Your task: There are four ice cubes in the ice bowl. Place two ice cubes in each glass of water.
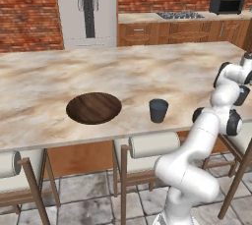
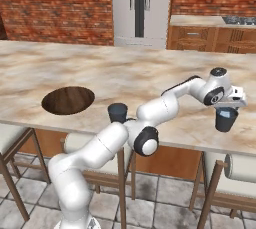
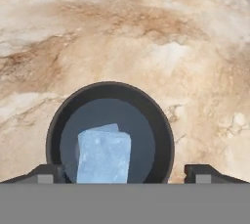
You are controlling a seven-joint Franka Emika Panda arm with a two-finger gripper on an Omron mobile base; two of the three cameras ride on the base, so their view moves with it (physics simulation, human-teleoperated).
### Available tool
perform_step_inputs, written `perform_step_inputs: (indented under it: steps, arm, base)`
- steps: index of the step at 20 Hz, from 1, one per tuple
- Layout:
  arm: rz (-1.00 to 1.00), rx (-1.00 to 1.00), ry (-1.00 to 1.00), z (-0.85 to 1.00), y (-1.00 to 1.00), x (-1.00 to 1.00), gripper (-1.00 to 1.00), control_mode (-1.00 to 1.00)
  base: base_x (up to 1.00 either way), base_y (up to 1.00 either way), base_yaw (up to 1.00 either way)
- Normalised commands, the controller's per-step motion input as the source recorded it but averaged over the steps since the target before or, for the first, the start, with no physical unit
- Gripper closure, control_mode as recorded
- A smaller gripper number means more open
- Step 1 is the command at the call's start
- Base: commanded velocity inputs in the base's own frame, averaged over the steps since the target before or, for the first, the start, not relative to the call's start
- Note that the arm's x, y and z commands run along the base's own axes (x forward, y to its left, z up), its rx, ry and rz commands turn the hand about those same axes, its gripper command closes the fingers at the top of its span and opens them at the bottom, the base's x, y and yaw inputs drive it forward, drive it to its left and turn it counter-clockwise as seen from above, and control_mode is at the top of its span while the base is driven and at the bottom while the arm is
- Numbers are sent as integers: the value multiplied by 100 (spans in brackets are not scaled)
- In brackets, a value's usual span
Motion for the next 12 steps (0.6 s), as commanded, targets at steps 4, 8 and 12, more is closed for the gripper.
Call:
perform_step_inputs:
  steps: [4,8,12]
  arm:
    - [3,19,22,100,0,3,-100,-100]
    - [2,20,25,100,24,0,-100,-100]
    - [1,19,23,76,41,-36,-100,-100]
  base:
    - [0,0,0]
    - [0,0,0]
    - [0,0,0]
